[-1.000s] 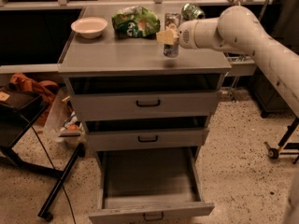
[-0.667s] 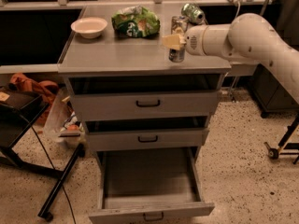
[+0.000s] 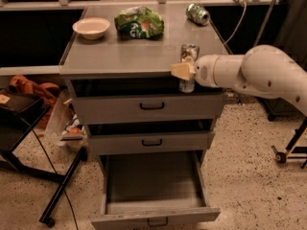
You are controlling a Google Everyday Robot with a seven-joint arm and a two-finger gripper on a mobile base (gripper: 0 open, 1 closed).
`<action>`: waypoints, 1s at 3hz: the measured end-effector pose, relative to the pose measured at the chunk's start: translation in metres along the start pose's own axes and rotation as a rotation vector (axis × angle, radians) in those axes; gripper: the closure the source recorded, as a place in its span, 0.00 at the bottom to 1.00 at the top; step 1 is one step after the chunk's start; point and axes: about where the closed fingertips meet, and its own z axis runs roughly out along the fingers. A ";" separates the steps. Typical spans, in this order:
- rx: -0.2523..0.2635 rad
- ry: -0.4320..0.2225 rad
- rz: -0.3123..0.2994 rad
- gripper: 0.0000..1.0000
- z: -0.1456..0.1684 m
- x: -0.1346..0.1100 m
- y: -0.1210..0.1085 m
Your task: Place redbull can into bottom drawer
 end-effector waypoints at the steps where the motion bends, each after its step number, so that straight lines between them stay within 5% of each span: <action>1: 0.031 0.073 0.059 1.00 0.013 0.065 -0.001; 3: 0.020 0.126 0.210 1.00 0.055 0.174 -0.028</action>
Offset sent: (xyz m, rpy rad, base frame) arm -0.0327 0.0035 -0.2050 0.0466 0.2398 -0.1148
